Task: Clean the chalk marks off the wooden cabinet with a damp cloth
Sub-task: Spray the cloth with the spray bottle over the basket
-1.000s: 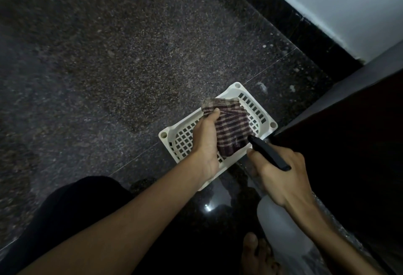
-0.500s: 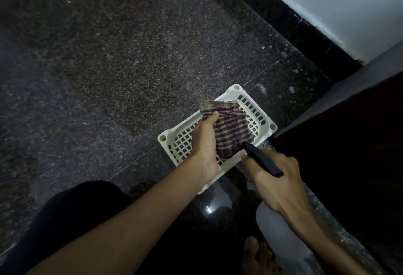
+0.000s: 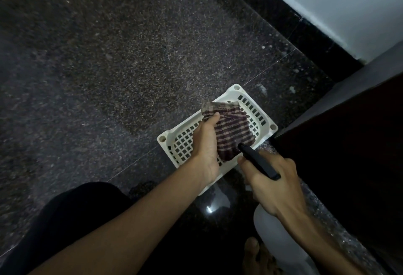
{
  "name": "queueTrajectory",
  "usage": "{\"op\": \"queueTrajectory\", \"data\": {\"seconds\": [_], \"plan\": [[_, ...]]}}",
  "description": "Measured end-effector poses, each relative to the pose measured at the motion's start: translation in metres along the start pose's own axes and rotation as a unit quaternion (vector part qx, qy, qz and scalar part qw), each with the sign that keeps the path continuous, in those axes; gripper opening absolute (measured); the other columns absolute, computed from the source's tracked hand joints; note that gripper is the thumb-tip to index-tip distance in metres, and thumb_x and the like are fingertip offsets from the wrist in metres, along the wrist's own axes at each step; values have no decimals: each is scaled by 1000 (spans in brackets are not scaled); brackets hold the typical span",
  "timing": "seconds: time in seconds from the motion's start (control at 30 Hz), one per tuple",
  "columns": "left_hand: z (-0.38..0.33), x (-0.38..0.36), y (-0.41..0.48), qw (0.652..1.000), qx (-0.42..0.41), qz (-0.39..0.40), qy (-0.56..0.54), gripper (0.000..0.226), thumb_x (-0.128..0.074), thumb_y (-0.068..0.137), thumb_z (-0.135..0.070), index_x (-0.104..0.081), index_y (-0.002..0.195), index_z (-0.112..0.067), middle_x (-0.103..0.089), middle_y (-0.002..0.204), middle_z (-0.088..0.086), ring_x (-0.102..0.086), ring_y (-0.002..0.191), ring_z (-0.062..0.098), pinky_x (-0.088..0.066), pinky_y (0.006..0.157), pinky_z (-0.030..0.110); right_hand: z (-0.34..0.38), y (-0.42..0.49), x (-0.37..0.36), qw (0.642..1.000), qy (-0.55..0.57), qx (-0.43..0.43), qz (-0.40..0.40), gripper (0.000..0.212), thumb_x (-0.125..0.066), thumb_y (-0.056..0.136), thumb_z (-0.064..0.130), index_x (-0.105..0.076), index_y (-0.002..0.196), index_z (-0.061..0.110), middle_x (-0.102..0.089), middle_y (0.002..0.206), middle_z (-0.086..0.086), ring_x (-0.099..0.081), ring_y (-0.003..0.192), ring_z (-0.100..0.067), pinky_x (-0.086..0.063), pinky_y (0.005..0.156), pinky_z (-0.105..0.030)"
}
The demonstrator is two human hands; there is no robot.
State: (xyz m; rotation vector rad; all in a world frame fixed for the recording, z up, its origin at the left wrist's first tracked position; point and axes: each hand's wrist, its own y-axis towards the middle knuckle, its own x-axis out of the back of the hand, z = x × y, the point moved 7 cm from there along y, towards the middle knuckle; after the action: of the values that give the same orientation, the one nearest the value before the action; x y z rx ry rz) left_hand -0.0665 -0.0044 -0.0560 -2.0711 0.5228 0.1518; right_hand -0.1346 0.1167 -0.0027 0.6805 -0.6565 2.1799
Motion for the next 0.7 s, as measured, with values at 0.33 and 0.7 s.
{"op": "queueTrajectory", "data": {"seconds": [0.33,0.7], "plan": [[0,0,-2,1000,7,6,1,32,-54,98,-39,-68,117,-18,-75,108,3,-70,96,18,-51,69,29,-1,4,6,1000,-3,14,-26,40,-66,87,32,-52,60,6,-55,49,-8,-55,47,-22,-40,47,-38],[-4,3,-2,1000,9,4,-12,29,-56,97,-39,-72,110,-19,-77,103,1,-71,95,17,-52,71,29,-6,9,10,999,-18,-17,-22,43,-63,87,38,-54,60,5,-60,52,-8,-59,50,-21,-48,51,-41]]}}
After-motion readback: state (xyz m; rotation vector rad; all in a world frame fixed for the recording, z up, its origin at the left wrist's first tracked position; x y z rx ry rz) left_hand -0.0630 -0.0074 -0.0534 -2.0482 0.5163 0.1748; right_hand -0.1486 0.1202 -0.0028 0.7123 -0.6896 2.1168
